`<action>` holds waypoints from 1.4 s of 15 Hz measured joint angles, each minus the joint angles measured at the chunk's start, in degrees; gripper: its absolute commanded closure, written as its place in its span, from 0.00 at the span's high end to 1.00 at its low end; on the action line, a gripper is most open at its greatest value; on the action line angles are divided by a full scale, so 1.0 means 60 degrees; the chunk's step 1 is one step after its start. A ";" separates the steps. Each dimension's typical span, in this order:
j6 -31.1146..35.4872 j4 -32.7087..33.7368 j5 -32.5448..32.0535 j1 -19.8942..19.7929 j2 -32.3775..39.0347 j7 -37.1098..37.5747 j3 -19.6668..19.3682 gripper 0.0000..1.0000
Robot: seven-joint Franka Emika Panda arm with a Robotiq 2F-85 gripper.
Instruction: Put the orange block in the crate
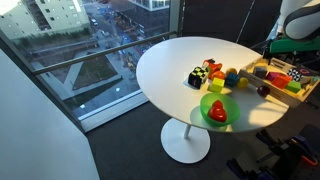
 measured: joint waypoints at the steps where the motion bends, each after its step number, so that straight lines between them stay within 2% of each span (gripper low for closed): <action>1: 0.0001 0.0000 0.0000 0.0007 0.0000 -0.0001 0.0031 1.00; 5: 0.0000 0.0000 0.0214 0.0041 -0.0042 -0.0082 0.0298 1.00; 9: -0.0135 -0.0001 0.1141 0.0073 -0.0169 -0.0645 0.0697 1.00; 15: -0.0850 0.0002 0.2643 0.0162 -0.0651 -0.2118 0.1326 1.00; 21: -0.2440 0.0070 0.3674 0.0204 -0.1303 -0.4295 0.1713 1.00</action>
